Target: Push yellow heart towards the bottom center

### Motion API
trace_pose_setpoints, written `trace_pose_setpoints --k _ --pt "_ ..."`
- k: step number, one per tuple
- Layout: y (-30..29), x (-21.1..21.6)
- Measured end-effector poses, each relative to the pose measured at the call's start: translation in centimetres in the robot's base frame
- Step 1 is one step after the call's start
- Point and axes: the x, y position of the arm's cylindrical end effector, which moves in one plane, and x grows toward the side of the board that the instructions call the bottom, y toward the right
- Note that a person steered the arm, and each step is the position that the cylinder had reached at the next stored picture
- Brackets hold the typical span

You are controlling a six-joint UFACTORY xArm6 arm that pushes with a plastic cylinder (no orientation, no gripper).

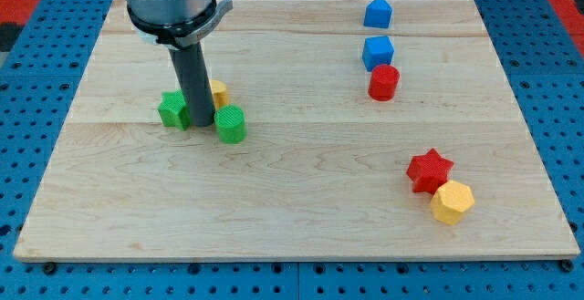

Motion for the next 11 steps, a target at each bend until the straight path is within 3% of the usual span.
trace_pose_setpoints --k 2,4,5,6,10,11 --pt "-1.2 -3.7" --pt "-0.8 -4.5" --pt "4.5 -7.9" --pt "8.7 -7.2" --pt "14.5 7.8" --pt "16.2 8.1"
